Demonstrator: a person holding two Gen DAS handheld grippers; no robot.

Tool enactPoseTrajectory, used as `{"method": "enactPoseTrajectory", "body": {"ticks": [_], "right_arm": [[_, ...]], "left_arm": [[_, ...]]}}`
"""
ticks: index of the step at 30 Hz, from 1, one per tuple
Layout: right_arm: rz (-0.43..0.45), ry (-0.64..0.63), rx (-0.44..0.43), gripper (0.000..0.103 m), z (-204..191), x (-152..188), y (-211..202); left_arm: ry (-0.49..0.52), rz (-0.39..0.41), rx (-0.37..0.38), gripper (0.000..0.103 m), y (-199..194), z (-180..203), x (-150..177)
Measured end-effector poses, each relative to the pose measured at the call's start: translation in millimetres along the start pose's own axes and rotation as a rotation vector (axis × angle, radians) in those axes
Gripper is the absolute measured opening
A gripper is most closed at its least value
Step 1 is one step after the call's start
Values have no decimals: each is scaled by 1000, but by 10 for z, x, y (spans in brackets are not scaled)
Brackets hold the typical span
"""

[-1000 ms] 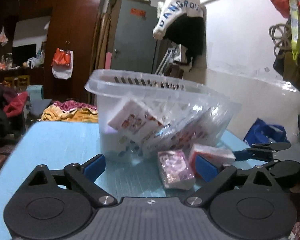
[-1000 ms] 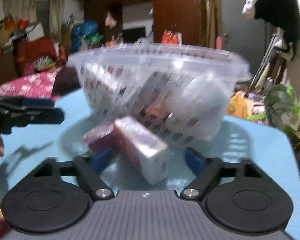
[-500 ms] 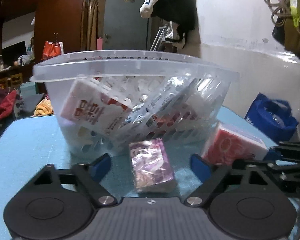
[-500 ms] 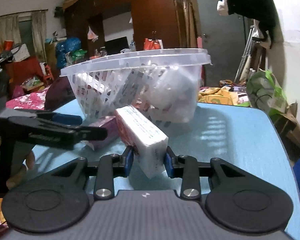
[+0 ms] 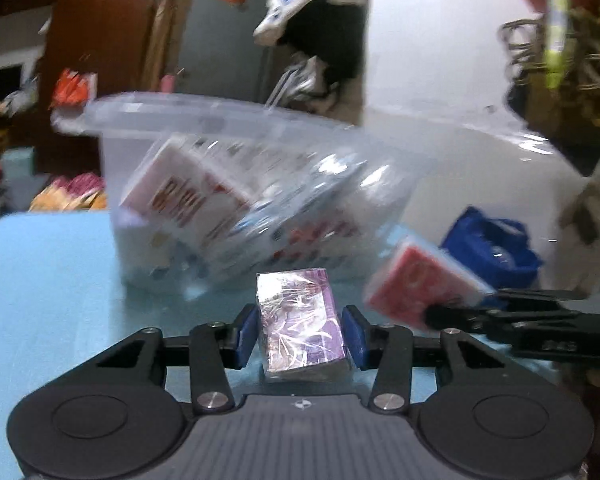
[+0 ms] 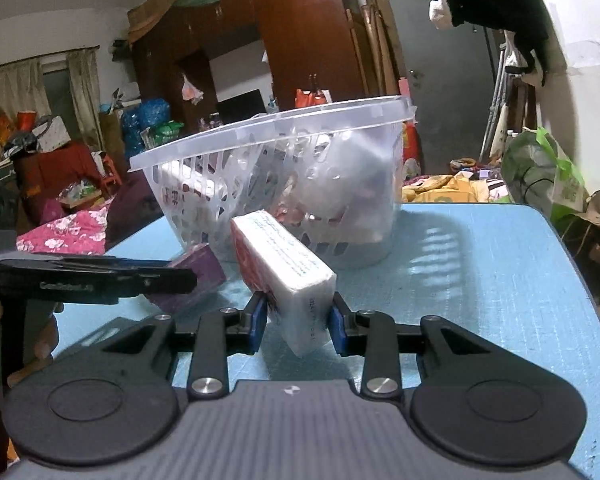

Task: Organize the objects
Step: 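Grasp a purple foil box with the left gripper while the right grasps a pink-white box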

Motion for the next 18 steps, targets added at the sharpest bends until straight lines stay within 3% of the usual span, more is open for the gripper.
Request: {"method": "enactPoseTrajectory", "body": {"ticks": [4, 18], "right_arm": [[20, -12, 14, 36, -13, 3, -32], [29, -20, 11, 36, -15, 11, -33]], "left_arm": [[72, 7, -9, 50, -2, 123, 22], [37, 40, -15, 50, -41, 79, -4]]}}
Point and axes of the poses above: each gripper's, at about its wrist camera, not at the fingertips, and y roughly the way its jaws point, z to its right, x to its underside, the point moved 7 cm from there along y, roughly the way its jaws point, and after that the axes turned 13 degrees about -z, right-handed, at the moved point
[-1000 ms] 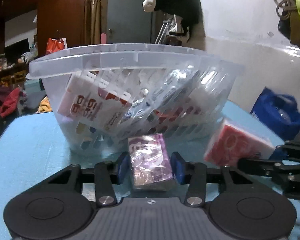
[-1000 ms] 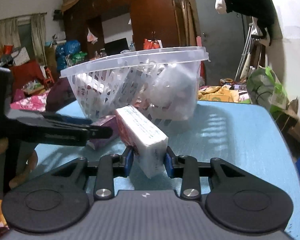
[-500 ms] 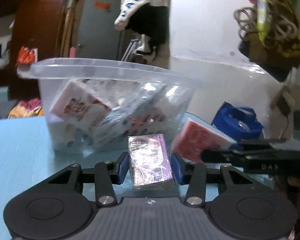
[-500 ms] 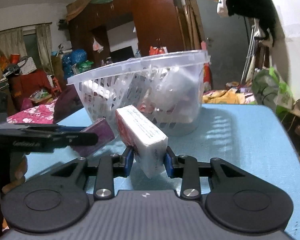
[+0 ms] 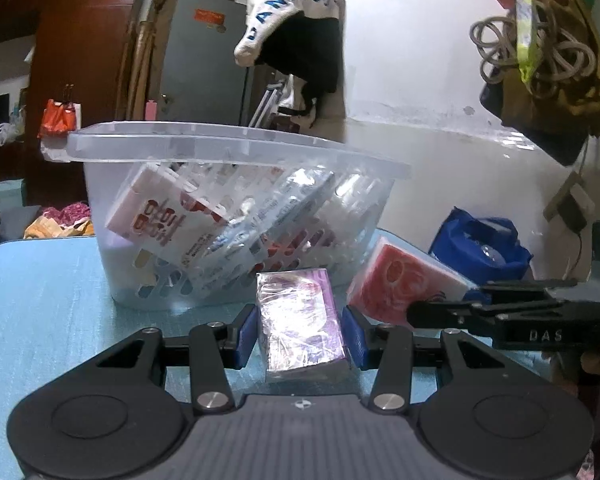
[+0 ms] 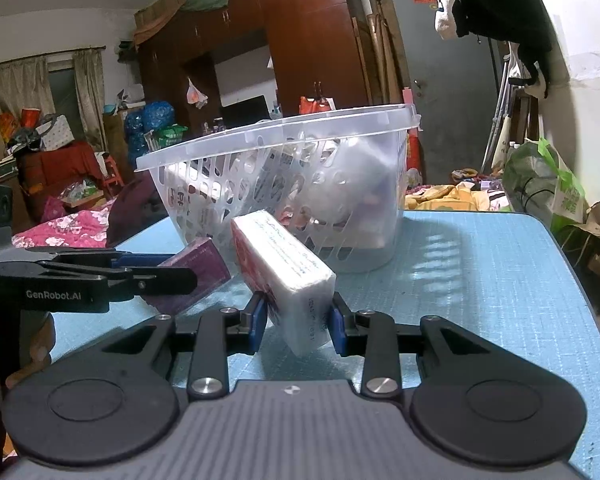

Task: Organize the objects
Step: 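Grasp a purple foil box with the left gripper while the right grasps a pink-white box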

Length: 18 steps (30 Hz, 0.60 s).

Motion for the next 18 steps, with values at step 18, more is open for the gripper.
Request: {"method": "enactPoseTrajectory", "body": {"ticks": [18], "right_arm": [[17, -15, 7, 36, -18, -1, -32]], "left_arm": [[16, 16, -14, 50, -8, 44, -5]]}}
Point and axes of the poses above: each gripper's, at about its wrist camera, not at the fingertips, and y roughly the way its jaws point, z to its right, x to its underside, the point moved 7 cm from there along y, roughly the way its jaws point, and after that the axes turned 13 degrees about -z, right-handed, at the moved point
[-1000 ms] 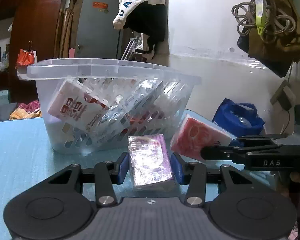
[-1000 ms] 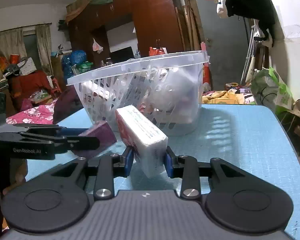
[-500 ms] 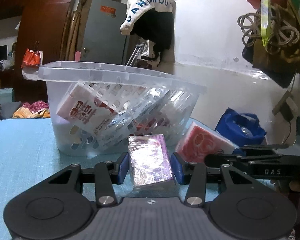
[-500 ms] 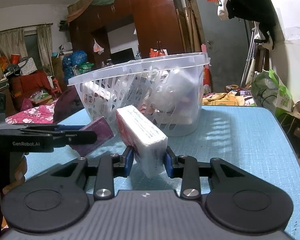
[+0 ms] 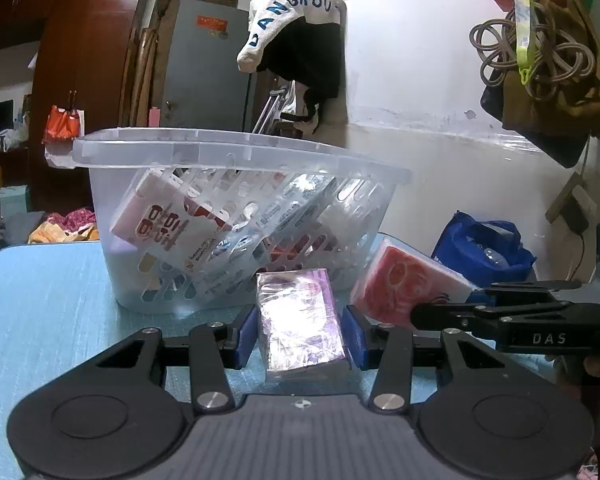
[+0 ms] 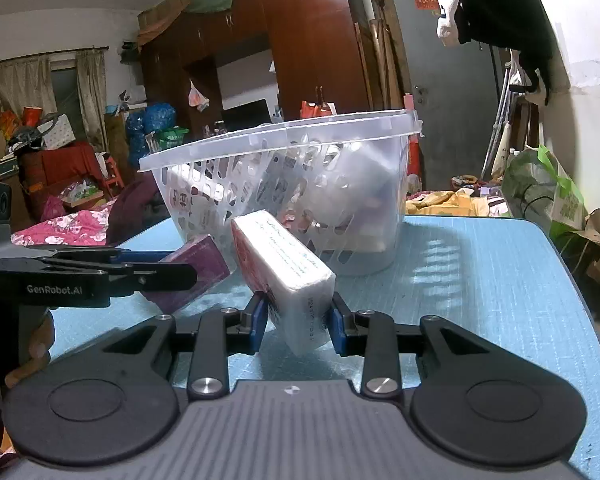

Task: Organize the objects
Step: 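Grasp a purple foil box with the left gripper while the right grasps a pink-white box, then carry both boxes over the basket and open both grippers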

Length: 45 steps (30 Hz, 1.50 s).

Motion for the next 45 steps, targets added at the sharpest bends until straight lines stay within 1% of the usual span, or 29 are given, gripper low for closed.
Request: {"method": "enactPoseTrajectory", "body": {"ticks": [4, 6, 10, 11, 13, 14, 15, 17, 19, 21, 22, 24, 27, 28, 30, 31, 32, 33, 35, 37, 39, 40, 43, 45], "right_arm": [[19, 0, 8, 36, -6, 1, -23], [41, 9, 36, 36, 3, -4, -52], [72, 19, 103, 36, 15, -58, -129], [91, 24, 96, 35, 6, -87, -193], [123, 34, 45, 35, -27, -180, -340], [141, 34, 23, 35, -51, -259, -415], [159, 26, 19, 35, -79, -366, -479], [176, -3, 38, 35, -144, -655, -536], [175, -24, 35, 35, -201, -986, -498], [158, -41, 69, 35, -227, -1297, -383], [141, -54, 101, 35, -229, -1445, -301], [111, -59, 148, 35, -192, -1612, -157], [60, -67, 221, 36, -82, -1765, 76], [45, -77, 234, 39, -65, -1764, 143], [-1, -91, 267, 50, -11, -1741, 294], [-5, -103, 279, 62, -3, -1725, 342], [-4, -114, 307, 68, 4, -1714, 381], [0, -121, 318, 72, -19, -1682, 351], [22, -125, 297, 93, -78, -1647, 244], [79, -136, 285, 103, -166, -1609, 31], [128, -155, 284, 103, -224, -1570, -155], [138, -158, 284, 103, -239, -1557, -216], [133, -130, 260, 103, -181, -1524, -305], [117, -86, 246, 103, -95, -1487, -309]], "left_arm": [[-12, 25, 6, 50, -45, -17, -1], [-18, 46, 17, 50, -85, -19, -2], [-35, 118, 84, 50, -242, 12, -11], [-43, 140, 99, 50, -300, 23, -30], [-43, 187, 89, 50, -437, 52, -118], [-41, 221, 89, 50, -546, 70, -230], [-38, 246, 86, 50, -637, 77, -360], [-25, 271, 45, 50, -744, 61, -656], [-22, 262, -29, 50, -738, -10, -1010], [-45, 250, -89, 50, -682, -131, -1291], [-48, 227, -115, 50, -624, -182, -1400], [-73, 154, -160, 50, -448, -303, -1555], [-87, 98, -222, 51, -207, -438, -1624], [-88, 86, -230, 54, -139, -470, -1629], [-116, 70, -232, 90, -13, -545, -1616], [-132, 71, -228, 92, 18, -561, -1605], [-145, 75, -219, 92, 22, -564, -1587], [-145, 85, -211, 92, -20, -561, -1570], [-134, 106, -210, 93, -132, -536, -1532], [-126, 152, -219, 94, -302, -504, -1457], [-100, 188, -241, 102, -418, -458, -1395], [-83, 188, -240, 103, -430, -431, -1369], [-62, 130, -219, 103, -397, -403, -1272], [-66, 124, -205, 103, -379, -403, -1214]]}}
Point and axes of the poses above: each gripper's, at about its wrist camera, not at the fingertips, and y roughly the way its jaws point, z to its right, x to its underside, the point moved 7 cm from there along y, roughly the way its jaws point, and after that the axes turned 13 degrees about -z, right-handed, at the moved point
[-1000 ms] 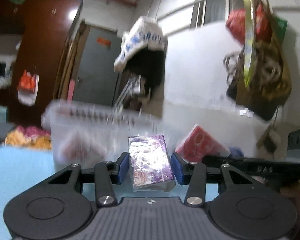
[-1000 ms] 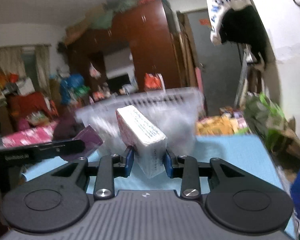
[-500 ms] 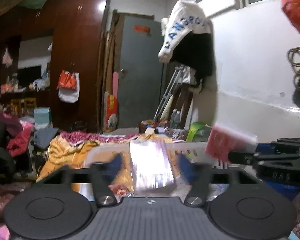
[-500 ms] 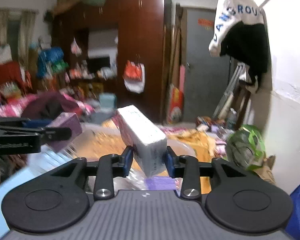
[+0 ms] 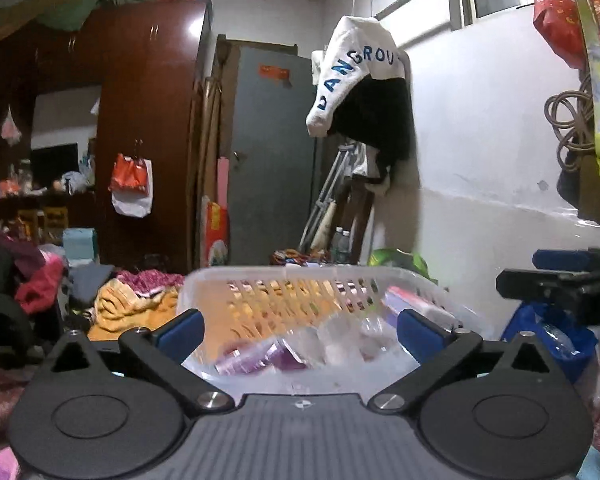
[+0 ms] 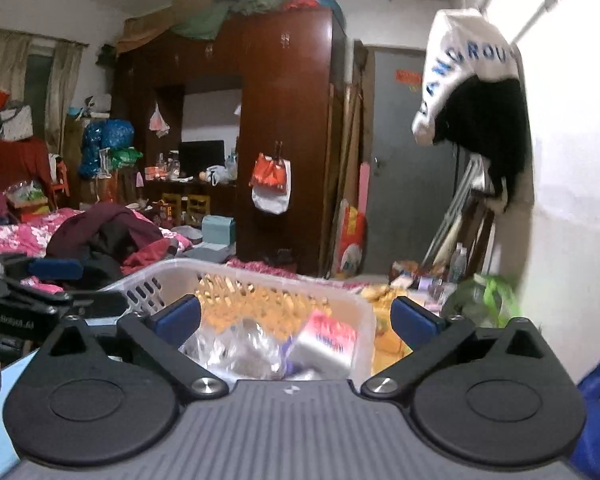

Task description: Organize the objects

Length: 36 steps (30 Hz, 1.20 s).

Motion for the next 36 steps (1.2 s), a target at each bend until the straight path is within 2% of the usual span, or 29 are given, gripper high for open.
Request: {"method": "enactPoseTrajectory", "body": {"ticks": [3, 5, 7, 9, 11, 13, 14, 16, 20, 31, 36], "right_arm": [[-23, 105, 47, 103, 167, 63, 67], [-3, 128, 85, 103, 210, 119, 71], [5, 88, 61, 103, 181, 187, 70], [-46, 57, -20, 103, 138, 217, 81], [-50, 74, -87, 103, 137, 231, 49], [-45, 108, -114, 103, 180, 245, 16], [-70, 121, -118, 103, 195, 254, 36], [-105, 121, -97, 103, 229, 258, 91], [-116, 83, -40, 103, 222, 318, 111], [-102, 89, -31, 103, 251, 457, 75], [-79, 104, -29, 103, 284, 472, 39]], "left_arm": [[9, -13, -13, 103, 15, 4, 54], [12, -33, -50, 103, 26, 12, 89], [28, -39, -85, 103, 23, 29, 94], [32, -30, -114, 103, -20, 50, 104], [35, -31, -99, 103, -45, 82, 100], [33, -40, -62, 103, -61, 124, 102], [28, -52, -52, 103, -62, 147, 104], [29, -57, -42, 103, -81, 171, 121], [48, -55, -41, 103, -108, 243, 155], [42, -84, -32, 103, -67, 261, 259], [52, -86, -53, 103, -57, 282, 280]]}}
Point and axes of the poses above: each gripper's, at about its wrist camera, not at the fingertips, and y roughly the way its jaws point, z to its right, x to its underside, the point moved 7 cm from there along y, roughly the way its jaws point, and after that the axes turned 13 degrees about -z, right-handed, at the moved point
